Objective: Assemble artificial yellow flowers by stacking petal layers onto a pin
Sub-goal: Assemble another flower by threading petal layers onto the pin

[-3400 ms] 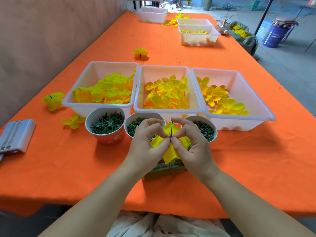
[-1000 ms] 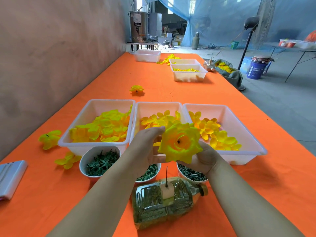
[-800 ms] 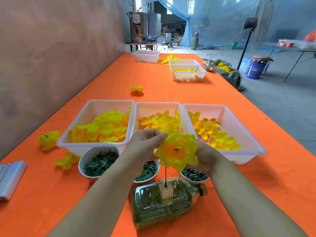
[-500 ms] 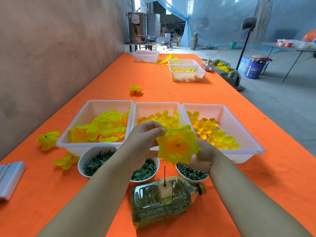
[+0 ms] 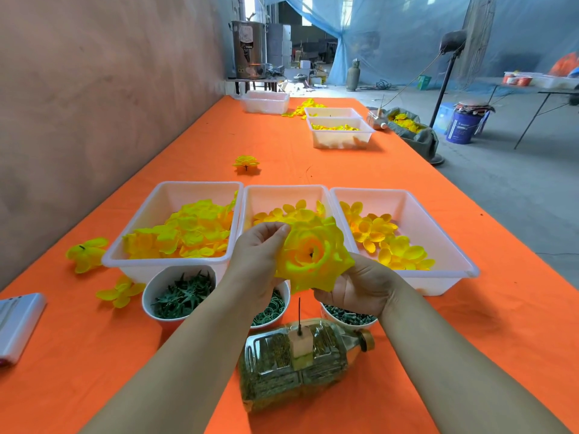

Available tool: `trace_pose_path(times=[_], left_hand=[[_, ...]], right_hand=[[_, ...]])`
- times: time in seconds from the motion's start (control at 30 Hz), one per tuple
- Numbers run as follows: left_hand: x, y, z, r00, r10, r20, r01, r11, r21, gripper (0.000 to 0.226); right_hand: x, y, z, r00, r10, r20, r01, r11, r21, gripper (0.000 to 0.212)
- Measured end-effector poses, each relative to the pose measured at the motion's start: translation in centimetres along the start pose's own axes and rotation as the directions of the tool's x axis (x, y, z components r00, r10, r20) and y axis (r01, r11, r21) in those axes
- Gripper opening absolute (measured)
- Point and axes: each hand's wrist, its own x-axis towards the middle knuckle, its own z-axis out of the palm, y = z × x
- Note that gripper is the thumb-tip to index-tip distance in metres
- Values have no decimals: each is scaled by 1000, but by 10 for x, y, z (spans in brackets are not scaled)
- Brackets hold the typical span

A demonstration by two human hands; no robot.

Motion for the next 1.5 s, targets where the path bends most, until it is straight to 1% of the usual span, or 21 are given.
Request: trace_pose_path(times=[0.17, 0.3, 0.37, 0.43, 0.47, 0.53, 0.57, 0.63, 0.7, 0.73, 0.8, 0.9, 0.97, 1.0, 1.03, 1.07, 1.1, 1.13, 1.27, 1.37, 1.5], left_hand=[[-2, -5, -2, 998, -56, -11, 55, 996, -72, 19], [0, 2, -5, 998, -52, 37, 49, 997, 61, 10], [3, 9, -7, 996, -56, 68, 46, 989, 141, 11], [4, 17, -10, 992, -100, 78, 89, 987, 130, 26], [4, 20, -13, 987, -128, 95, 117, 986, 120, 41], [4, 22, -18, 976, -163, 146, 141, 979, 150, 70], [5, 21, -19, 971, -159, 177, 132, 978, 159, 73], [9, 18, -21, 970, -108, 219, 89, 992, 94, 60], [16, 17, -25, 977, -64, 203, 69, 997, -19, 53], [20, 18, -28, 977, -67, 202, 85, 993, -81, 53], [26, 22, -33, 971, -89, 223, 124, 981, -151, 55], [32, 28, -37, 981, -64, 182, 86, 990, -116, 60], [30, 35, -34, 992, 67, 103, -74, 995, 60, 68], [30, 37, -33, 967, 243, 74, -254, 928, 272, 66], [30, 36, -33, 894, 432, 117, -426, 741, 520, 59], [33, 34, -31, 789, 577, 209, -530, 467, 708, 46], [36, 34, -29, 706, 643, 299, -558, 245, 793, 31], [40, 36, -27, 687, 630, 361, -558, 139, 818, 20], [61, 44, -19, 767, 474, 432, -544, 125, 830, 15], [76, 43, -11, 757, 501, 420, -519, 70, 852, 10], [96, 38, -8, 748, 478, 460, -586, 150, 797, 14]], right_hand=[[1, 0, 7, 1000, 2, 21, 0, 997, -79, 22], [3, -4, 6, 995, 87, -41, -94, 970, -223, 19], [2, -6, 7, 994, 44, -100, -69, 960, -270, 15], [1, -6, 10, 978, -101, -184, 33, 941, -338, 16], [1, -6, 12, 950, -216, -223, 104, 897, -429, 16], [1, -4, 18, 853, -476, -215, 210, 689, -694, 4], [2, -3, 21, 792, -587, -168, 227, 538, -812, 6], [4, -5, 28, 684, -728, -44, 224, 267, -937, 7], [7, -10, 34, 604, -795, 60, 236, 106, -966, 5], [8, -12, 36, 585, -807, 80, 246, 82, -966, 5], [11, -16, 39, 575, -815, 67, 278, 118, -953, 5], [19, -18, 40, 591, -807, -1, 298, 219, -929, 8], [26, -20, 39, 601, -797, -51, 276, 267, -923, 10], [29, -21, 38, 609, -790, -65, 258, 275, -926, 11], [32, -22, 38, 619, -782, -69, 240, 272, -932, 11], [35, -23, 38, 630, -773, -73, 221, 268, -938, 10], [39, -25, 37, 639, -765, -83, 204, 273, -940, 10], [42, -28, 36, 650, -752, -110, 190, 301, -935, 10], [53, -43, 28, 732, -636, -245, 182, 529, -829, 13], [64, -48, 22, 717, -647, -259, 152, 508, -848, 13], [77, -55, 13, 712, -666, -224, 116, 426, -897, 16]])
